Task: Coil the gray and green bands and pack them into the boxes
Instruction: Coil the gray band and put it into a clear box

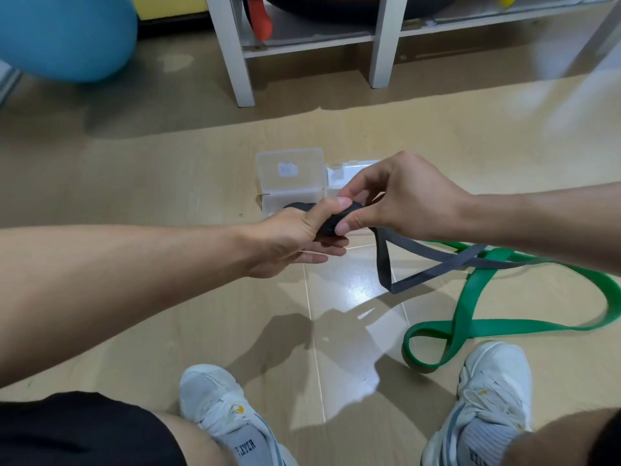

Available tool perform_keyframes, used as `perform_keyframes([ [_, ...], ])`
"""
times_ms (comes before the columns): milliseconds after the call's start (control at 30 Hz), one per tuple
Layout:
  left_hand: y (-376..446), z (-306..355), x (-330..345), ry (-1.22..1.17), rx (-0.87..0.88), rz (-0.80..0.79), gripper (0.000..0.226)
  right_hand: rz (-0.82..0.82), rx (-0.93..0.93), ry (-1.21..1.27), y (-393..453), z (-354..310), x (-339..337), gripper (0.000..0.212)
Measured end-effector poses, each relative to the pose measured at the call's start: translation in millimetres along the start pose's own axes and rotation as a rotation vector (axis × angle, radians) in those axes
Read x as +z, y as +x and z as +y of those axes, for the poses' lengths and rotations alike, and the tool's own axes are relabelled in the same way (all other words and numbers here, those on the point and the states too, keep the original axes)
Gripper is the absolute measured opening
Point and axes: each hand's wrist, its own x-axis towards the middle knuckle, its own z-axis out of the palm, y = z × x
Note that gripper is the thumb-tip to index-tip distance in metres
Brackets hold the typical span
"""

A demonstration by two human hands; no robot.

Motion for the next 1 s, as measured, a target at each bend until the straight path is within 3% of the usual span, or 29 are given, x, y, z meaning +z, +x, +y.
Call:
perform_keyframes([
  [133, 1.1, -3.4, 1.3, 0.018, -0.004, 0.009, 0.044, -0.062, 0.039, 0.025, 0.3, 6.4, -0.3, 0.033],
  [400, 4.0, 3.8, -2.0, -0.028, 0.023, 0.003, 0.046, 0.084, 0.031, -0.038, -4.2, 6.8, 0.0, 0.029],
  [633, -0.1, -1.6, -3.1, 0.004, -0.026, -0.089, 0.050, 0.050, 0.051, -0.083, -9.0, 2.5, 3.3, 0.034],
  [800, -1.4, -1.8, -2.9, 0.063, -0.074, -0.152, 0.052, 0.042, 0.067, -0.092, -8.9, 7.3, 7.2, 0.025],
  [933, -0.5, 6.3, -7.5, 0.290, 0.147, -0.101, 0.049, 0.001, 0.094, -0.175, -9.1, 12.7, 10.5, 0.027],
  [1000, -3.1, 13.3, -13.1, 0.537, 0.287, -0.050, 0.042, -0.018, 0.140, -0.179, -9.6, 15.6, 10.5, 0.026],
])
